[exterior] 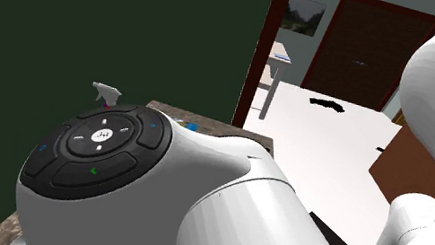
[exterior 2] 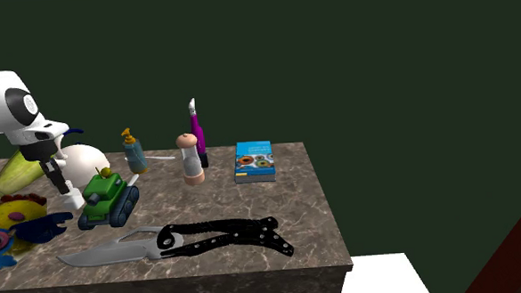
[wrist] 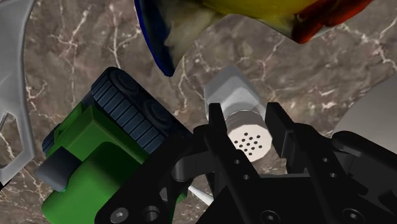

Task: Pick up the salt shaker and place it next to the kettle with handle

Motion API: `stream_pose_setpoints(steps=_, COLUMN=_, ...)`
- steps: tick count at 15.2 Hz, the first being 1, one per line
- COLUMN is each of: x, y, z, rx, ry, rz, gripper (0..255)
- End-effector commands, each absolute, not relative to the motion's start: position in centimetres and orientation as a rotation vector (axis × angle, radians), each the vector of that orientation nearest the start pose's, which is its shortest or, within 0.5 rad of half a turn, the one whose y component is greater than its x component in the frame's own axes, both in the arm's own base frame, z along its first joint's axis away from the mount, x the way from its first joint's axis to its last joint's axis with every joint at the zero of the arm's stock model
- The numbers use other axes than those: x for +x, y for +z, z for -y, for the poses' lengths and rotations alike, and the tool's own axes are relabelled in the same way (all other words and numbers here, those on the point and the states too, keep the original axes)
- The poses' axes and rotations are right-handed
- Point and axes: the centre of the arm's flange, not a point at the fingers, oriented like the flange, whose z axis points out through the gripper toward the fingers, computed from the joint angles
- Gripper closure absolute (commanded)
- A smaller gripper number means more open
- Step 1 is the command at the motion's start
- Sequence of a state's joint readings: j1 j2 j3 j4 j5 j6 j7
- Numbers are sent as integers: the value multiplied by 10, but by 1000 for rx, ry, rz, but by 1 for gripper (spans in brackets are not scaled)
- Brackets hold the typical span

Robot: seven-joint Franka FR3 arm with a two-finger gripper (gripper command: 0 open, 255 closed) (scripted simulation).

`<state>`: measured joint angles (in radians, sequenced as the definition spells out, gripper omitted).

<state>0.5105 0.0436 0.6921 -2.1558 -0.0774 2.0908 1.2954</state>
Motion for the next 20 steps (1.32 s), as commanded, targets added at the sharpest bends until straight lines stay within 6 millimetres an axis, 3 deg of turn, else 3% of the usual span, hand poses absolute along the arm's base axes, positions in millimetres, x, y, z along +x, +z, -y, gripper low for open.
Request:
stream_pose_setpoints(steps=1, x=196, y=375, z=-493, rx=-3245, ry=-7, rz=-81, gripper=255)
stream_pose_setpoints(steps=2, x=196, y=375, z=-493, rx=-3245, ry=-7, rz=-81, gripper=255)
stream_pose_setpoints(steps=3, x=196, y=375, z=-493, rx=-3245, ry=-7, rz=-81, gripper=0)
stream_pose_setpoints(steps=8, x=196, y=375, z=-493, rx=-3245, ry=-7, rz=-81, gripper=0)
stream_pose_setpoints(steps=12, x=196, y=425, z=-499, rx=-3245, ry=-7, rz=-81, gripper=0)
stream_pose_setpoints(steps=20, x=196, y=425, z=-499, rx=-3245, ry=-7, rz=-81, gripper=0)
